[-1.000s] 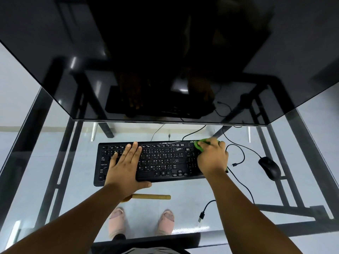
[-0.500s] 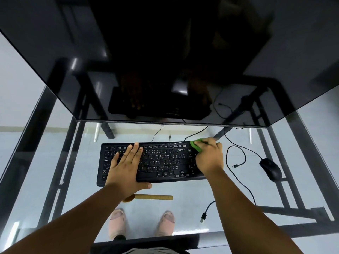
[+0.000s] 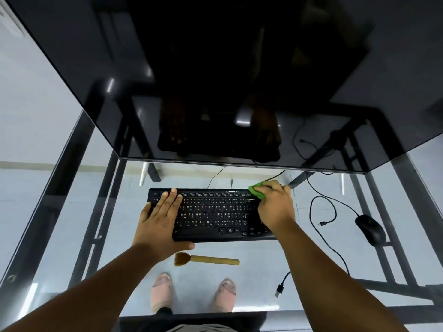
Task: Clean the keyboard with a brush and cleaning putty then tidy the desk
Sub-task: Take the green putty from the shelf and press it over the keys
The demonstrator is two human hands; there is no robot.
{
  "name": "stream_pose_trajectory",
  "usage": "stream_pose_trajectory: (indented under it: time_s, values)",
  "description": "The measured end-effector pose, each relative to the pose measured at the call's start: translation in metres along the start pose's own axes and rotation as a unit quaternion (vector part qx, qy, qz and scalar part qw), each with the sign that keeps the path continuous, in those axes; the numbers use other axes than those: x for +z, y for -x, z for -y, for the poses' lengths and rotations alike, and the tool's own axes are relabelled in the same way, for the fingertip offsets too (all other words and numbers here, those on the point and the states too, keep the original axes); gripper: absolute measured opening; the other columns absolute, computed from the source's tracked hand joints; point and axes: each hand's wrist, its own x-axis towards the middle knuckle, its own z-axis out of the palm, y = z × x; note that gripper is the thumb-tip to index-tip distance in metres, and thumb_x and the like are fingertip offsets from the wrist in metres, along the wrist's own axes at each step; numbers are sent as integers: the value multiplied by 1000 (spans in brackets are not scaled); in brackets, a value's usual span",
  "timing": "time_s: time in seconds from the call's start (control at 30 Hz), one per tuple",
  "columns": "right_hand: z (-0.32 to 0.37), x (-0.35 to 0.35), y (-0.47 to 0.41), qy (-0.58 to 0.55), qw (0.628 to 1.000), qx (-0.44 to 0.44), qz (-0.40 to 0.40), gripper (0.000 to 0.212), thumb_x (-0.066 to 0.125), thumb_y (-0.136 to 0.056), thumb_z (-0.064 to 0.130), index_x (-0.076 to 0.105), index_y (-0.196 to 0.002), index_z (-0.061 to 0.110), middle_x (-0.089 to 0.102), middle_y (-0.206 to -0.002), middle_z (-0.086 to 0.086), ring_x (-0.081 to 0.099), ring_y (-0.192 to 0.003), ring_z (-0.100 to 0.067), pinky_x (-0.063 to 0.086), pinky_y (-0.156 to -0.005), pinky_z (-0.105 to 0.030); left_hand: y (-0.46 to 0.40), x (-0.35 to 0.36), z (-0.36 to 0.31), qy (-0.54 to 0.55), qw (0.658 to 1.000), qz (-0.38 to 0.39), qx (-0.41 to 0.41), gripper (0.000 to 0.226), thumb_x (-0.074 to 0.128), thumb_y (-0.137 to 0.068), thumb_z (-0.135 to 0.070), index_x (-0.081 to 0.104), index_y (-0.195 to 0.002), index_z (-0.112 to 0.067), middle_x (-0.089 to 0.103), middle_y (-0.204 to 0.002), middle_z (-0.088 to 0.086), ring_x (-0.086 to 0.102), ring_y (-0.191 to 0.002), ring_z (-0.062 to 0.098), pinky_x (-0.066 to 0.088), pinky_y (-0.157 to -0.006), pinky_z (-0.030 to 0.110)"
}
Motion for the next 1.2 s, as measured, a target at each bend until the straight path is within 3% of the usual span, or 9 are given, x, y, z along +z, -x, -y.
stream_pose_trajectory:
  time_s: [0.1, 0.27, 0.4, 0.5, 0.7, 0.9, 1.1, 1.2]
  values:
    - [21, 3, -4, 24, 999, 8, 41, 62, 50, -76, -3, 64, -126, 30, 52, -126, 11, 35, -108, -21, 43, -93, -36, 2, -2, 5, 2, 1000, -1, 1, 125, 53, -58, -83, -2, -154, -26, -13, -160, -10, -17, -145, 8, -8, -119, 40]
    - [36, 13, 4, 0, 992, -113, 59, 59, 50, -79, -7, 66, -123, 29, 53, -125, 12, 36, -107, -18, 44, -96, -36, 2, -2, 8, 3, 1000, -2, -5, 127, 56, -58, -82, -2, -154, -24, -15, -159, -9, -17, -146, 9, -7, -119, 42]
    - [19, 10, 3, -4, 999, -51, 10, 60, 49, -76, -8, 68, -120, 29, 57, -123, 11, 40, -105, -22, 47, -89, -41, 4, -4, 15, 5, 1000, 0, -19, 130, 58, -57, -82, -4, -154, -22, -18, -159, -8, -18, -145, 9, -10, -118, 41]
    - [37, 11, -2, 27, 999, -14, 39, 62, 50, -77, -4, 63, -127, 30, 53, -126, 11, 36, -111, -22, 42, -90, -35, 4, -4, 17, 6, 1000, 2, -23, 131, 57, -56, -83, -5, -154, -21, -19, -158, -8, -20, -144, 9, -11, -118, 41]
    - [54, 22, 8, -3, 990, -133, 55, 63, 51, -77, -10, 66, -123, 31, 55, -125, 14, 32, -101, -12, 43, -91, -35, 4, -4, 19, 9, 1000, 9, -20, 132, 57, -57, -83, -10, -153, -22, -24, -156, -9, -22, -144, 9, -10, -118, 42]
    - [45, 21, 2, 5, 1000, -24, 14, 61, 51, -74, -8, 69, -120, 30, 58, -123, 11, 38, -107, -22, 46, -89, -41, 5, -7, 27, 12, 1000, 9, -14, 132, 58, -58, -84, -11, -153, -23, -25, -156, -10, -22, -143, 8, -10, -119, 43]
    - [53, 24, 8, -10, 988, -143, 52, 60, 50, -78, -13, 70, -118, 28, 57, -125, 11, 36, -105, -15, 43, -96, -36, 7, -7, 33, 21, 1000, 5, -11, 132, 60, -57, -82, -9, -153, -24, -22, -157, -10, -19, -143, 6, -8, -119, 42]
    - [45, 25, 3, -17, 996, -85, -1, 54, 52, -77, -13, 74, -110, 24, 62, -119, 9, 41, -104, -19, 48, -92, -42, 9, -7, 42, 16, 1000, 8, -14, 132, 60, -57, -83, -10, -153, -24, -23, -156, -11, -18, -143, 5, -8, -120, 42]
